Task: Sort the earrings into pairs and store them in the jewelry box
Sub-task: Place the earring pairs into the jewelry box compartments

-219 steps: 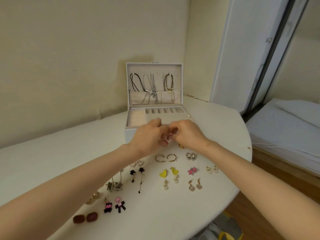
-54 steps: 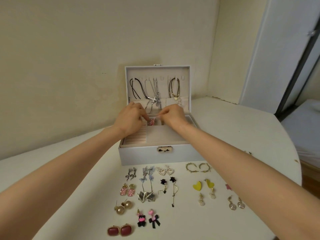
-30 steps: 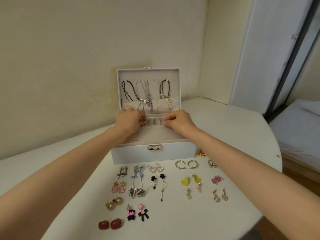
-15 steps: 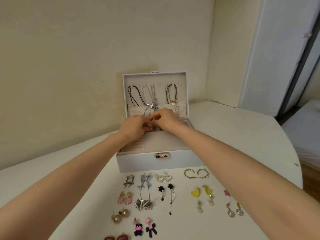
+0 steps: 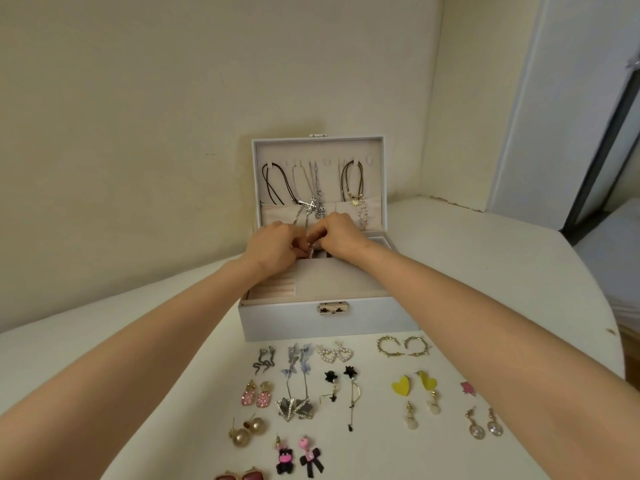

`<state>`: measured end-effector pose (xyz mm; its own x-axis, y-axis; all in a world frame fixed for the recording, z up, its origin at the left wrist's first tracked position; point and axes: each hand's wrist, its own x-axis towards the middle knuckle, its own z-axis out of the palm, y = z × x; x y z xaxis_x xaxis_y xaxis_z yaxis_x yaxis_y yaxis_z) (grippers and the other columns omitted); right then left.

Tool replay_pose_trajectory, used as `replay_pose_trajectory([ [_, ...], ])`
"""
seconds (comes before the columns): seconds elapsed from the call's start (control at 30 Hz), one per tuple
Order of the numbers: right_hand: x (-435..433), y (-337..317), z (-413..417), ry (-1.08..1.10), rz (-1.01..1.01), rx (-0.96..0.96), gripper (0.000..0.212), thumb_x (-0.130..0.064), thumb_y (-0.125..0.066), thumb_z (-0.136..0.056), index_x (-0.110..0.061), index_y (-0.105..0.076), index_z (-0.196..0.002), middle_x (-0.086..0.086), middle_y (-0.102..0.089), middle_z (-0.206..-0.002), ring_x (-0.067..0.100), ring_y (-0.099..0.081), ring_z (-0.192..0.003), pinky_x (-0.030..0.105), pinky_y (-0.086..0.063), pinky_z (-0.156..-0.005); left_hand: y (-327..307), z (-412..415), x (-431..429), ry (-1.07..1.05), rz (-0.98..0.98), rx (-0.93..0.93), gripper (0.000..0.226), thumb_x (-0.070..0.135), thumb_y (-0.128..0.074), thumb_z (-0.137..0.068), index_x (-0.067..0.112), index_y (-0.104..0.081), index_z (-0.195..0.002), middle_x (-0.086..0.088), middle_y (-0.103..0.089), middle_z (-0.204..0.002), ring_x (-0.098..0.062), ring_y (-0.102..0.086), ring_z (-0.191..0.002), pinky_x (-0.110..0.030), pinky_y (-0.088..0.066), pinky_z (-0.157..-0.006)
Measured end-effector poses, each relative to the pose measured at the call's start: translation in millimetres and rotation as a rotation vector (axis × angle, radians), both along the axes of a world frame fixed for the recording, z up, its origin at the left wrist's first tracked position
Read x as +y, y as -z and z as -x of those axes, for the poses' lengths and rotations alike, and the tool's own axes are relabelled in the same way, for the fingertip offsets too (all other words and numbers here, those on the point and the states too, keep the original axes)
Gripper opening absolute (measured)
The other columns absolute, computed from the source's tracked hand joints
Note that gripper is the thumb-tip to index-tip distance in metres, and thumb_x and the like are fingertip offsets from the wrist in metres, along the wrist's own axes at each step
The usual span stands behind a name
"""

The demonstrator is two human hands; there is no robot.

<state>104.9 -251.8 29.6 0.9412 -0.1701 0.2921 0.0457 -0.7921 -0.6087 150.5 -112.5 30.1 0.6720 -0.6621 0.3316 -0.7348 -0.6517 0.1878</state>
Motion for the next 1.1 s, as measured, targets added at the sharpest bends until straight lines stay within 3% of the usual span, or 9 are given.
replay_pose_trajectory([
  [0.17, 1.8, -0.1, 5.1, -0.024, -0.084, -0.041, 0.021, -0.009, -0.069, -0.082, -0.008, -0.073, -0.102, 0.009, -0.071, -0.102, 0.017, -0.061, -0.096, 0.021, -0.045, -0.084, -3.1, -1.8, 8.4, -0.050, 0.184, -0.019, 0.018, 0.010, -0.056, -0.084, 0.019, -0.068, -0.094, -0.001, -0.069, -0.100, -0.025, -0.057, -0.101, -0.034, -0.047, -0.081],
  [0.27, 4.8, 0.3, 0.9, 0.003, -0.068, -0.033, 0.019, -0.010, -0.073, -0.077, -0.007, -0.074, -0.097, 0.012, -0.072, -0.096, 0.019, -0.062, -0.090, 0.027, -0.049, -0.085, -0.8, 0.6, 10.0, -0.037, 0.067, -0.054, 0.035, 0.006, -0.047, -0.083, 0.022, -0.069, -0.104, -0.004, -0.068, -0.107, -0.027, -0.051, -0.108, -0.037, -0.044, -0.088],
  [0.5, 5.2, 0.4, -4.9, 0.063, -0.032, -0.076, 0.014, -0.002, -0.071, -0.076, -0.003, -0.074, -0.090, 0.013, -0.072, -0.094, 0.012, -0.055, -0.084, 0.022, -0.043, -0.082, 1.8, 5.6, 10.1, -0.005, -0.106, -0.080, 0.043, 0.009, -0.045, -0.085, 0.031, -0.064, -0.116, -0.006, -0.058, -0.123, -0.029, -0.044, -0.111, -0.039, -0.038, -0.094],
  [0.8, 5.5, 0.5, -4.7, 0.033, -0.034, -0.013, 0.017, -0.002, -0.068, -0.080, -0.003, -0.074, -0.096, 0.013, -0.071, -0.101, 0.021, -0.062, -0.101, 0.024, -0.045, -0.090, 0.1, 10.2, 11.6, 0.011, -0.026, -0.055, 0.040, 0.005, -0.046, -0.083, 0.028, -0.071, -0.103, -0.004, -0.064, -0.115, -0.029, -0.047, -0.106, -0.037, -0.039, -0.092],
  [0.93, 4.8, 2.5, -0.8, 0.019, -0.064, -0.042, 0.016, -0.001, -0.066, -0.080, -0.005, -0.074, -0.095, 0.012, -0.071, -0.099, 0.021, -0.063, -0.097, 0.024, -0.047, -0.086, 2.4, 9.9, 12.1, 0.000, 0.031, -0.031, 0.021, 0.026, -0.056, -0.088, 0.029, -0.070, -0.102, -0.002, -0.068, -0.109, -0.026, -0.051, -0.104, -0.035, -0.042, -0.088],
  [1.1, 5.0, 3.4, 4.4, 0.008, -0.070, -0.063, 0.019, 0.001, -0.063, -0.081, -0.004, -0.074, -0.095, 0.013, -0.071, -0.099, 0.018, -0.062, -0.093, 0.018, -0.043, -0.081, 0.1, 8.5, -2.1, -0.081, -0.013, -0.026, 0.029, 0.041, -0.061, -0.084, 0.020, -0.071, -0.103, -0.008, -0.058, -0.113, -0.027, -0.045, -0.113, -0.036, -0.038, -0.089],
])
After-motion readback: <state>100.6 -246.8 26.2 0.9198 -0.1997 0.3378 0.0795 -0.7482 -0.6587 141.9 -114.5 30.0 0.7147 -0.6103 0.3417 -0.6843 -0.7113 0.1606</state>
